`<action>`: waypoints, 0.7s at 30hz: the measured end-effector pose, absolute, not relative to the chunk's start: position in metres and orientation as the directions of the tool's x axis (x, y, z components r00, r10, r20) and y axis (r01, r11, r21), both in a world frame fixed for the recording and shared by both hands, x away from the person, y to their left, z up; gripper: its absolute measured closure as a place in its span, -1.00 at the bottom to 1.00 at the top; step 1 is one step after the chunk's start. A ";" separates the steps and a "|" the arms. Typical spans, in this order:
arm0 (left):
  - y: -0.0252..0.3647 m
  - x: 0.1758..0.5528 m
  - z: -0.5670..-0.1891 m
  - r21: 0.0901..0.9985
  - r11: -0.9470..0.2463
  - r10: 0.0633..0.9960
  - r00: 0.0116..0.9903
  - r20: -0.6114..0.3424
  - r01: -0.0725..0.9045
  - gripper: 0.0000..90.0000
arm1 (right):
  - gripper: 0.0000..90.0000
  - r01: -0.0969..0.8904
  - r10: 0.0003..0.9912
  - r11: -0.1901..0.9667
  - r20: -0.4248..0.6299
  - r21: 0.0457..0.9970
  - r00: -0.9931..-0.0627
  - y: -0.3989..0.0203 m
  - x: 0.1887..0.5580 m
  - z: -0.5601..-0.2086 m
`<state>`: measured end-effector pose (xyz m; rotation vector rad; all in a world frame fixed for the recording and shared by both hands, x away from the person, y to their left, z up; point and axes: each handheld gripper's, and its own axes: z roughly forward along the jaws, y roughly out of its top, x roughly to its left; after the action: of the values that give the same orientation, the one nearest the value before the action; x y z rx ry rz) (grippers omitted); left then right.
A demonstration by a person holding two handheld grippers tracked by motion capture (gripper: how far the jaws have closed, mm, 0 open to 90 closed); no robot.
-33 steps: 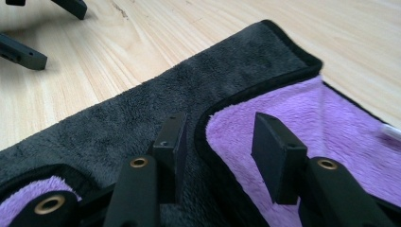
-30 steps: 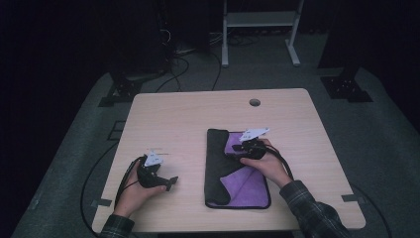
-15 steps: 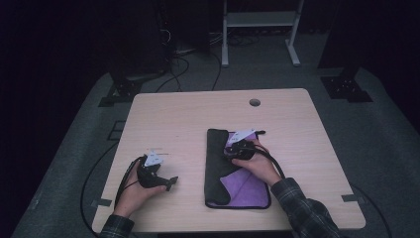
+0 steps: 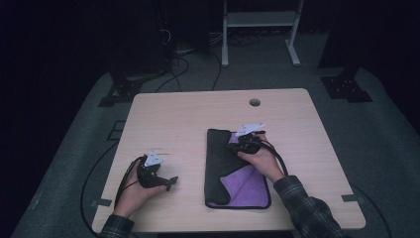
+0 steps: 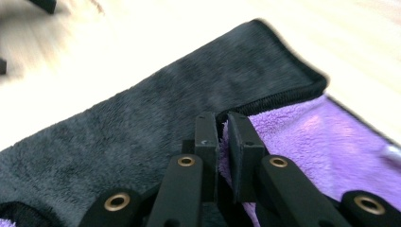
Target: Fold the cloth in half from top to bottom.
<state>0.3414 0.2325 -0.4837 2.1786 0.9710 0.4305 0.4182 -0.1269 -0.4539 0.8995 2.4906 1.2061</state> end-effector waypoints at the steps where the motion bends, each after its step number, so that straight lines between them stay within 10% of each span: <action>1: 0.232 0.341 -0.484 0.716 -0.472 0.748 0.663 0.016 0.514 -1.00 | 0.83 0.425 0.624 0.462 0.055 0.778 -0.779 -0.131 0.420 -0.451; 21: 0.232 0.341 -0.484 0.716 -0.471 0.749 0.663 0.016 0.515 -1.00 | 0.83 0.502 0.774 0.328 0.077 0.800 -0.628 -0.191 0.459 -0.445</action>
<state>0.3409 0.2323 -0.4838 2.1774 0.9718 0.4301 0.4589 -0.1910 -0.4448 1.1406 2.2790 1.1979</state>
